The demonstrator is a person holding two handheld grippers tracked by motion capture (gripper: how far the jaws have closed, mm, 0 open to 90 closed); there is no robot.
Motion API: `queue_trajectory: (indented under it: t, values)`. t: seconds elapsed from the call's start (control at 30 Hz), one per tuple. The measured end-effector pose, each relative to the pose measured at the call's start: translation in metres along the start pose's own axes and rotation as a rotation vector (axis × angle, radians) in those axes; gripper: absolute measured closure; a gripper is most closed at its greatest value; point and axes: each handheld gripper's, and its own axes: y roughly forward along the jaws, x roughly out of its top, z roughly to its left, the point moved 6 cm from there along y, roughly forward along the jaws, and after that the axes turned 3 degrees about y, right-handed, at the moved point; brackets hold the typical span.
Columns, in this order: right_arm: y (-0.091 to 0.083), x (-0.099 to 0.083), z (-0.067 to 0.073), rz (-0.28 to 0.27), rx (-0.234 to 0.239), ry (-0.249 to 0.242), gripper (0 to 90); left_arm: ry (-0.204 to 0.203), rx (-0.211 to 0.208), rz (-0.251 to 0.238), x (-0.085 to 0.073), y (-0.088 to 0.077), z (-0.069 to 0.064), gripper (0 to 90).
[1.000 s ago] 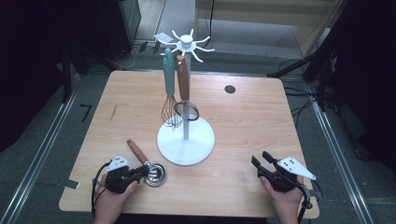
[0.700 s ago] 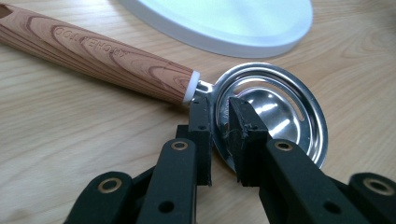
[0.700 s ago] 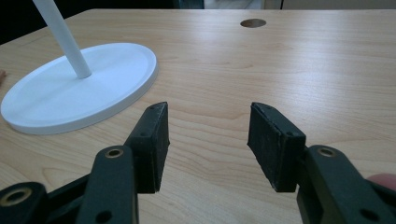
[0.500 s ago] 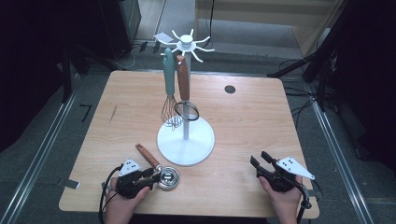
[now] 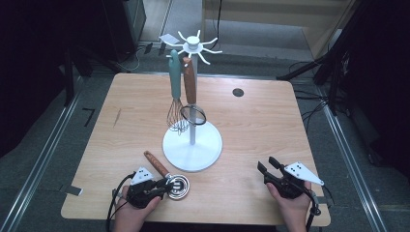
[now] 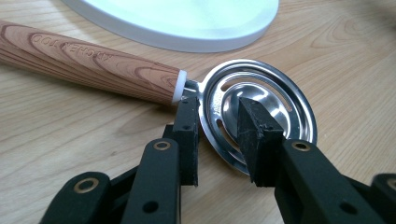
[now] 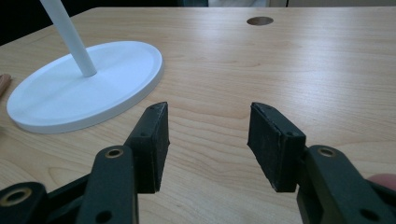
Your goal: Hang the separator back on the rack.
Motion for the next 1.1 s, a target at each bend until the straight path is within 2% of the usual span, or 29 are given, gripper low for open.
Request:
queue_trajectory:
  t: [0.13, 0.2, 0.3, 0.37, 0.4, 0.47, 0.5, 0.53, 0.57, 0.63, 0.67, 0.7, 0.77, 0.8, 0.83, 0.87, 0.9, 0.93, 1.0, 1.03, 1.07, 1.1]
  values:
    - [0.000, 0.000, 0.005, 0.004, 0.011, -0.015, 49.7, 0.011, -0.017, -0.001, 0.000, 0.005, -0.010, 72.9]
    - [0.001, 0.000, 0.007, 0.003, 0.014, -0.022, 49.8, 0.024, -0.010, 0.000, 0.001, 0.008, -0.015, 73.4]
    - [0.004, 0.000, 0.023, 0.016, 0.040, -0.062, 49.7, 0.039, -0.014, 0.001, 0.002, 0.014, -0.026, 72.0]
    - [0.005, 0.000, 0.028, 0.020, 0.053, -0.067, 49.7, 0.045, -0.018, -0.001, 0.002, 0.015, -0.028, 70.3]
    - [0.008, 0.000, 0.038, 0.024, 0.081, -0.069, 49.8, 0.048, -0.030, -0.003, 0.003, 0.015, -0.029, 61.4]
    - [0.011, -0.001, 0.049, 0.032, 0.110, -0.071, 50.9, 0.055, -0.059, -0.009, 0.003, 0.014, -0.031, 58.1]
    - [0.012, -0.002, 0.055, 0.037, 0.128, -0.076, 51.6, 0.055, -0.059, -0.009, 0.003, 0.014, -0.031, 57.9]
    - [0.012, -0.002, 0.055, 0.037, 0.128, -0.076, 51.6, 0.056, -0.073, -0.012, 0.003, 0.012, -0.030, 57.9]
    - [0.013, -0.003, 0.062, 0.043, 0.149, -0.076, 52.5, 0.061, -0.085, -0.016, 0.004, 0.010, -0.030, 58.0]
    - [0.015, -0.004, 0.075, 0.049, 0.187, -0.071, 54.4, 0.053, -0.091, -0.043, 0.007, 0.002, -0.025, 58.0]
    - [0.017, -0.006, 0.091, 0.048, 0.226, -0.060, 57.4, 0.051, -0.088, -0.053, 0.008, -0.001, -0.022, 58.0]
    - [0.017, -0.006, 0.091, 0.048, 0.226, -0.060, 57.4, 0.043, -0.082, -0.069, 0.010, -0.004, -0.019, 58.0]
    - [0.020, -0.009, 0.110, 0.056, 0.274, -0.057, 63.6, 0.031, -0.054, -0.102, 0.013, -0.013, -0.008, 61.1]
    - [0.020, -0.009, 0.110, 0.056, 0.274, -0.057, 63.6, 0.021, -0.040, -0.116, 0.015, -0.016, -0.002, 61.1]
    - [0.024, -0.013, 0.122, 0.079, 0.307, -0.053, 70.4, 0.006, -0.010, -0.128, 0.016, -0.020, 0.012, 65.3]
    - [0.027, -0.016, 0.127, 0.097, 0.315, -0.047, 74.2, -0.002, 0.005, -0.131, 0.016, -0.021, 0.019, 67.7]
    - [0.027, -0.016, 0.127, 0.097, 0.315, -0.047, 74.2, -0.002, 0.005, -0.131, 0.016, -0.021, 0.019, 70.4]
    - [0.030, -0.018, 0.132, 0.114, 0.326, -0.050, 79.7, -0.015, 0.018, -0.133, 0.016, -0.022, 0.026, 70.4]
    - [0.038, -0.028, 0.149, 0.179, 0.366, -0.067, 90.0, -0.021, 0.033, -0.137, 0.016, -0.022, 0.035, 77.0]
    - [0.038, -0.028, 0.149, 0.179, 0.366, -0.067, 90.0, -0.026, 0.046, -0.137, 0.016, -0.022, 0.039, 77.0]
    - [0.043, -0.033, 0.159, 0.207, 0.389, -0.084, 90.0, -0.031, 0.065, -0.136, 0.017, -0.021, 0.045, 79.5]
    - [0.043, -0.033, 0.159, 0.207, 0.389, -0.084, 90.0, -0.031, 0.065, -0.136, 0.017, -0.021, 0.045, 79.9]
